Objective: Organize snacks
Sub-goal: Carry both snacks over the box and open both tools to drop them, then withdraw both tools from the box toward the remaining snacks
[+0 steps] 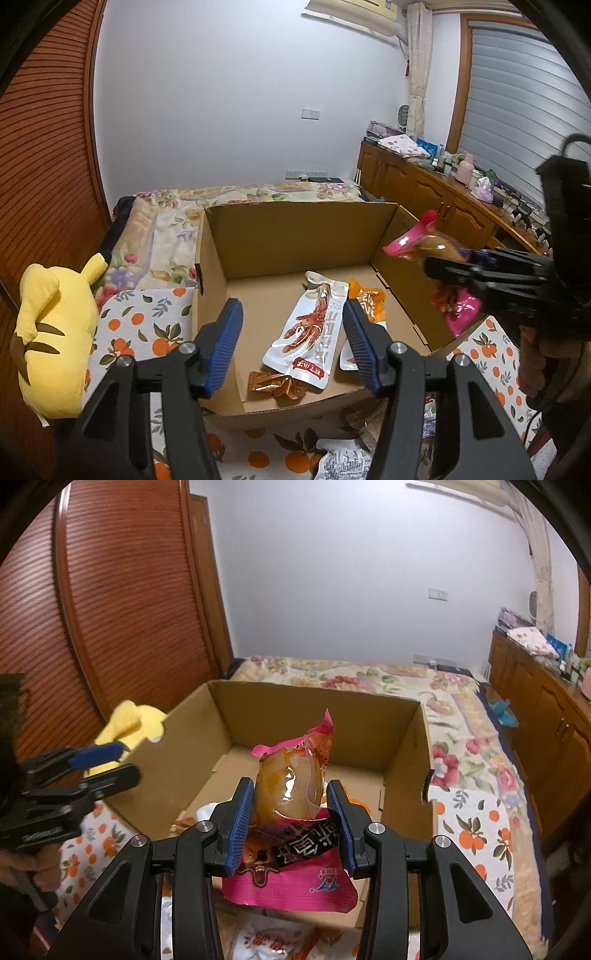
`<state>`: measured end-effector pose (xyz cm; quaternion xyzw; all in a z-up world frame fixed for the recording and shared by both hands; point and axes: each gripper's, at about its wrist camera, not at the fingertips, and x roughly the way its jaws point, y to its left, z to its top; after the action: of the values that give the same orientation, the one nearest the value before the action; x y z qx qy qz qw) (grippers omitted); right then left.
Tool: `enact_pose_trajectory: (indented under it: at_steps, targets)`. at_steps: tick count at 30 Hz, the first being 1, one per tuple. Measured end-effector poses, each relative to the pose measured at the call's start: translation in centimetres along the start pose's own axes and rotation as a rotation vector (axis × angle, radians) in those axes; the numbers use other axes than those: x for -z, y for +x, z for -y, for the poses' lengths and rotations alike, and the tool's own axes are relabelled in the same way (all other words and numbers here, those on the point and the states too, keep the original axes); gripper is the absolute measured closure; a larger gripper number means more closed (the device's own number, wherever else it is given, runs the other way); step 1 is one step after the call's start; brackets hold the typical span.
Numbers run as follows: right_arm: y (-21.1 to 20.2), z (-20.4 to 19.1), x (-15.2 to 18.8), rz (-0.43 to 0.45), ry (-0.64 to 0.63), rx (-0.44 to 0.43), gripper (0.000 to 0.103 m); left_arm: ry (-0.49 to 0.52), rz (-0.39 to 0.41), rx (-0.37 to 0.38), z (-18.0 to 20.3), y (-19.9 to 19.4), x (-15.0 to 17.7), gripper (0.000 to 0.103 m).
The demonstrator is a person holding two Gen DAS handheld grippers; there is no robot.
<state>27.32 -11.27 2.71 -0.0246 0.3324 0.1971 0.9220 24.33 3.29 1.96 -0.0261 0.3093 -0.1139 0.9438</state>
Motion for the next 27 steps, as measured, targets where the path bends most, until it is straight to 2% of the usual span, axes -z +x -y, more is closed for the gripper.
enact_pose_trajectory:
  at_steps: [5, 7, 12, 17, 21, 27]
  targets:
    - [0.9, -0.1, -0.4, -0.014, -0.006, 0.030, 0.069, 0.009, 0.006, 0.002, 0.1, -0.2, 0.3, 0.045]
    - [1.0, -0.4, -0.5, -0.023, -0.028, 0.042, 0.077, 0.012, 0.009, 0.005, 0.1, -0.3, 0.4, 0.045]
    - [0.3, -0.5, 0.0, -0.021, -0.030, 0.019, 0.077, 0.013, 0.006, 0.011, 0.3, -0.5, 0.9, 0.044]
    - [-1.6, -0.5, 1.0, -0.005, -0.041, -0.021, 0.073, 0.044, 0.006, 0.015, 0.9, -1.5, 1.7, 0.042]
    - [-3.9, -0.9, 2.5, 0.005, -0.059, -0.052, 0.072, 0.065, 0.014, 0.026, 1.6, -2.5, 2.2, 0.031]
    - [-6.2, -1.1, 4.9, 0.000, -0.060, -0.079, 0.059, 0.076, 0.021, 0.064, 3.0, -4.2, 3.0, 0.029]
